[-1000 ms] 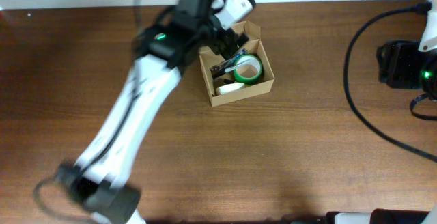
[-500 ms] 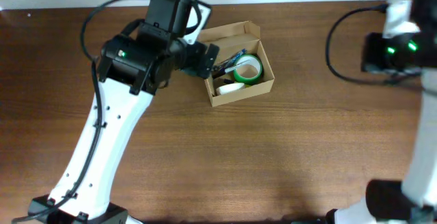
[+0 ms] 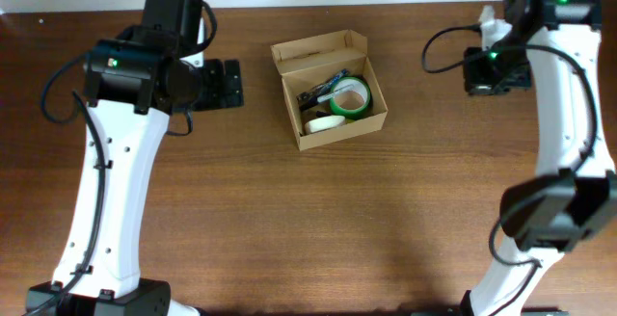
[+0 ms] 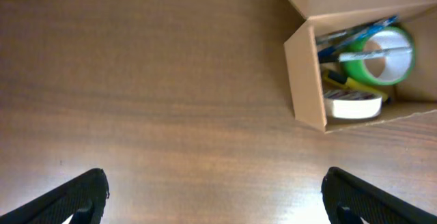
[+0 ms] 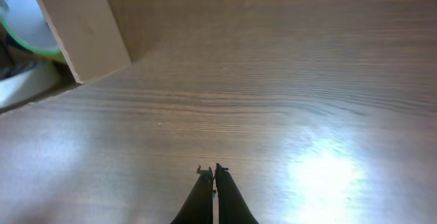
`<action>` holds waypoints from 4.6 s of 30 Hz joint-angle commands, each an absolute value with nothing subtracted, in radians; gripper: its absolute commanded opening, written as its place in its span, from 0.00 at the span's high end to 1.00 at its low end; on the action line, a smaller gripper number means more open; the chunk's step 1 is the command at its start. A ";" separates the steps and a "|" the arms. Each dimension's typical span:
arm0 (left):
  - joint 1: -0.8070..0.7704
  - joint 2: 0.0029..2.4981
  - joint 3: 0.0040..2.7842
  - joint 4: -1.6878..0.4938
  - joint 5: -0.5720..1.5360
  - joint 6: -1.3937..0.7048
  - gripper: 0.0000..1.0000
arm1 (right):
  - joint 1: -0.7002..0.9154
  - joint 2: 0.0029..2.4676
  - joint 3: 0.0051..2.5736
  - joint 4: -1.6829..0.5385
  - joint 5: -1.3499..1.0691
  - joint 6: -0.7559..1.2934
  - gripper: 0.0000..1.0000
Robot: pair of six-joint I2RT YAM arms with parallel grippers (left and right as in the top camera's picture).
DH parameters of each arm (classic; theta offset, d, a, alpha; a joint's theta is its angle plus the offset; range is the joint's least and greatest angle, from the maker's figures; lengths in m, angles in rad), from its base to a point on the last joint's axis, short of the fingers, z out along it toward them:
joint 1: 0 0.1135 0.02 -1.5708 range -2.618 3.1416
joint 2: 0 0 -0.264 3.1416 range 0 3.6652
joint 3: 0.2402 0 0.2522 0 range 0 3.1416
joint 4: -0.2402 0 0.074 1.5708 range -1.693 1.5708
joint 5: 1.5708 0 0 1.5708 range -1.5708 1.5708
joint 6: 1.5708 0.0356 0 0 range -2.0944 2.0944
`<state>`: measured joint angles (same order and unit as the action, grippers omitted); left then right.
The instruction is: Pack container
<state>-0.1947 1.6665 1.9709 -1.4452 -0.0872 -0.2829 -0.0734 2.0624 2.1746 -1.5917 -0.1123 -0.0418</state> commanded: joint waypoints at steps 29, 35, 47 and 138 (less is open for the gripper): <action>-0.193 1.666 1.963 -1.478 0.001 -0.326 0.00 | -0.027 2.421 2.169 -1.561 -0.617 -0.305 0.96; -0.193 1.670 1.956 -1.434 -0.118 -0.330 0.00 | -0.020 2.421 2.169 -1.475 -0.402 -0.174 0.96; -0.165 1.746 1.718 -1.054 -0.139 -0.328 0.00 | -0.021 2.421 2.169 -1.439 -0.323 -0.175 0.96; -0.126 2.132 1.682 -0.778 0.117 -0.351 0.03 | 0.170 2.431 2.169 -1.261 -0.331 0.193 0.96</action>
<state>-0.1242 2.1258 1.6836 -0.7803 0.1020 -0.3412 0.1448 2.4100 2.1723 -1.2579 -0.2966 0.1326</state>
